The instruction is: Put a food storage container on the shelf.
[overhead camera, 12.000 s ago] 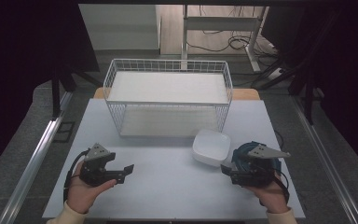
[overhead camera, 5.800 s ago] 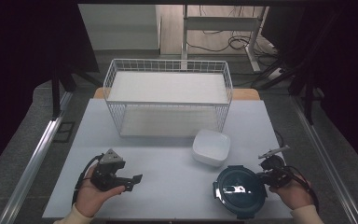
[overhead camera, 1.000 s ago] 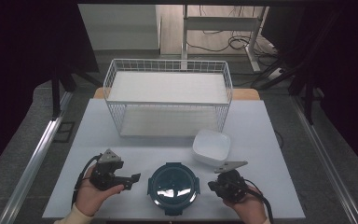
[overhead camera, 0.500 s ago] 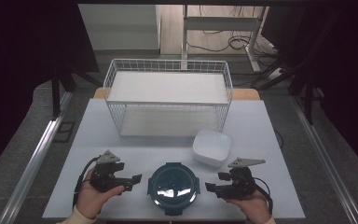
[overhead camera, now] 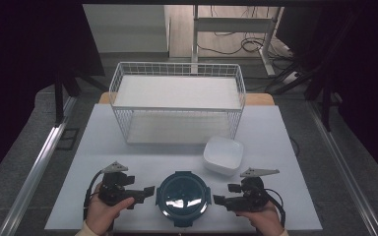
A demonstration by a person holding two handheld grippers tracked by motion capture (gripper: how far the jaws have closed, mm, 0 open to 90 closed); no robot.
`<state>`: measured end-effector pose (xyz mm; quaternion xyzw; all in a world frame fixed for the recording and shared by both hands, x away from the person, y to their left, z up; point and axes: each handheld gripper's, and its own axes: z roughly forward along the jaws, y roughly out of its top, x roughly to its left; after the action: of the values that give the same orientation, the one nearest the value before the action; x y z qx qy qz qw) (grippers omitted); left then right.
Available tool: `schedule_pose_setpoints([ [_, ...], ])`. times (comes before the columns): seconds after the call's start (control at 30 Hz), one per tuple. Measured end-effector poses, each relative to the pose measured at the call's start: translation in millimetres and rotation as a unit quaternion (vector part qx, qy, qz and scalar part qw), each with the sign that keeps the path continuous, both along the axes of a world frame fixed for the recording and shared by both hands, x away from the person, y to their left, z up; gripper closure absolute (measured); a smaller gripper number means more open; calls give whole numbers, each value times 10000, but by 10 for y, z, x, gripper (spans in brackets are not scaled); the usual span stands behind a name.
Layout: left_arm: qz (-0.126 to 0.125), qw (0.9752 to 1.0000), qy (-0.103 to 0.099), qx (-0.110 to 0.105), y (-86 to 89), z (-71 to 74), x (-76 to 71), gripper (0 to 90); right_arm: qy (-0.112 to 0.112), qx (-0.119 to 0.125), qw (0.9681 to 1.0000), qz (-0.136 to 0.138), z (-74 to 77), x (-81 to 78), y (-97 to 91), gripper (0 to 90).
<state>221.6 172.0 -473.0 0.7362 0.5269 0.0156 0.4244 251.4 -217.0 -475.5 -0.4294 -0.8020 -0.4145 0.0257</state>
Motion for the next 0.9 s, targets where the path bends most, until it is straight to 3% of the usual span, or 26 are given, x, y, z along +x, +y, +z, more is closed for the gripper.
schedule_pose_setpoints([
  [0.23,-173,9991,190,-341,-57,-40,-2,91,233,188,9995,34,-41,19,103,175],
  [0.4,-273,9965,421,-662,-61,-116,-19,112,453,343,9984,67,-71,36,201,166],
  [0.63,-244,9942,679,-799,-141,-229,-18,113,654,412,9969,114,-109,65,370,132],
  [0.83,-122,9899,1019,-982,-240,-356,27,98,918,526,9944,-21,-186,92,496,99],
  [0.9,-196,9867,1150,-1130,-276,-405,50,113,978,524,9938,-102,-212,95,525,96],
])
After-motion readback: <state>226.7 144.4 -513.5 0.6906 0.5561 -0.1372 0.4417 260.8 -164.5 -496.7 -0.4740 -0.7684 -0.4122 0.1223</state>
